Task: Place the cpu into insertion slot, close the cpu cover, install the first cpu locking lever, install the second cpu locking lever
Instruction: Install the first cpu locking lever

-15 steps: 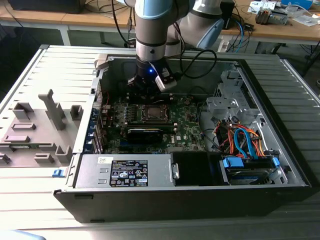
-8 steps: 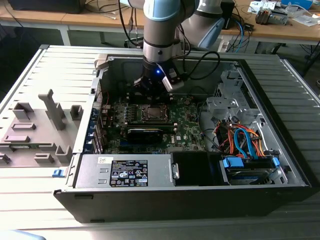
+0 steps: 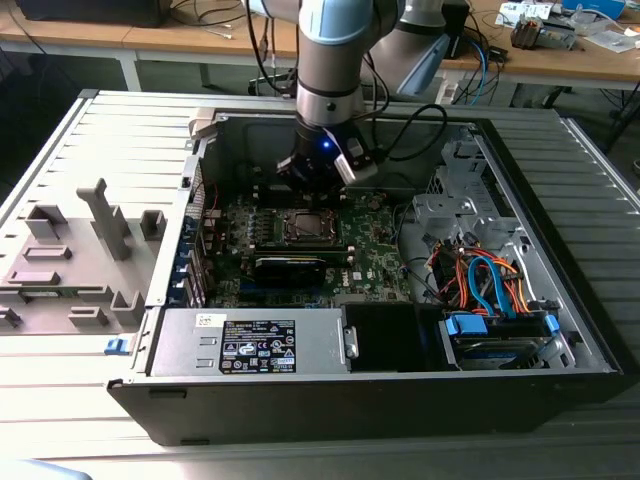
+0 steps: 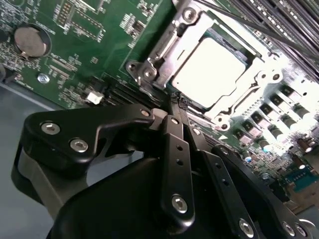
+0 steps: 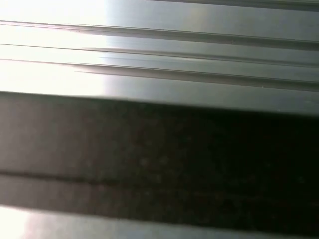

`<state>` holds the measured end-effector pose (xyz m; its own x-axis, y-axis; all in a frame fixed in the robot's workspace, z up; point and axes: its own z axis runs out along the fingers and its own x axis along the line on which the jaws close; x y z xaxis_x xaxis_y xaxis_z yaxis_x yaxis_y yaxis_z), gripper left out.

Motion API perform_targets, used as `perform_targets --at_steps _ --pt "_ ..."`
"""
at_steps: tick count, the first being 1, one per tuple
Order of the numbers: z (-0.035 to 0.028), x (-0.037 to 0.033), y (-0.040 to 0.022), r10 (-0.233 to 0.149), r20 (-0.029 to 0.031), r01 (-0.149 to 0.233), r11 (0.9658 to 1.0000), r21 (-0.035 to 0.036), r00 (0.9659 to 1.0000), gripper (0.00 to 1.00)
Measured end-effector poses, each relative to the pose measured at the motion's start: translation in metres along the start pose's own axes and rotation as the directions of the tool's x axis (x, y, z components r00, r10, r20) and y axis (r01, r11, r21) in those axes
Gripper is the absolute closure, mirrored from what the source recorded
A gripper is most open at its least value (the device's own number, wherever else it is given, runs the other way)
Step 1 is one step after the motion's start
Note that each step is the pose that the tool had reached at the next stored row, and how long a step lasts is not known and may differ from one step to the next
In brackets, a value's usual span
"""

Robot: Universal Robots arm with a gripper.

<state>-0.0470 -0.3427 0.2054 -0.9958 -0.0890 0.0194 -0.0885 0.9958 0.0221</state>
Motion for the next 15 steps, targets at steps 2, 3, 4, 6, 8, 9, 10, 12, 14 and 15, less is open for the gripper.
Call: perform_targets --at_steps 2,3,4,6,8,9,10,12,14,15 --pt "0.0003 -0.0016 -0.0002 -0.001 -0.0004 0.001 1.0 0.0004 1.0 0.89" --pt "0.0004 -0.0021 -0.0003 -0.001 -0.0004 0.001 1.0 0.0003 1.0 0.89" --pt "0.0006 -0.0027 -0.0003 -0.001 -0.0004 0.001 1.0 0.0002 1.0 0.89" --pt "0.0008 -0.0045 -0.0004 -0.001 -0.0003 0.001 1.0 0.0 1.0 0.89" --pt "0.001 -0.0083 -0.0008 -0.001 -0.0006 0.001 1.0 -0.0003 1.0 0.89" --pt "0.001 -0.0096 -0.0009 -0.001 -0.0007 0.001 1.0 -0.0002 1.0 0.89" --pt "0.001 -0.0108 -0.001 -0.001 -0.0009 0.001 1.0 -0.0001 1.0 0.89" --pt "0.0014 -0.0163 -0.0015 -0.001 -0.0026 0.001 1.0 -0.0001 1.0 0.89" --pt "0.0025 -0.0185 -0.0018 -0.001 -0.0033 0.001 1.0 -0.0002 1.0 0.89" --pt "0.0027 -0.0184 -0.0018 -0.001 -0.0034 0.001 1.0 -0.0004 1.0 0.89"
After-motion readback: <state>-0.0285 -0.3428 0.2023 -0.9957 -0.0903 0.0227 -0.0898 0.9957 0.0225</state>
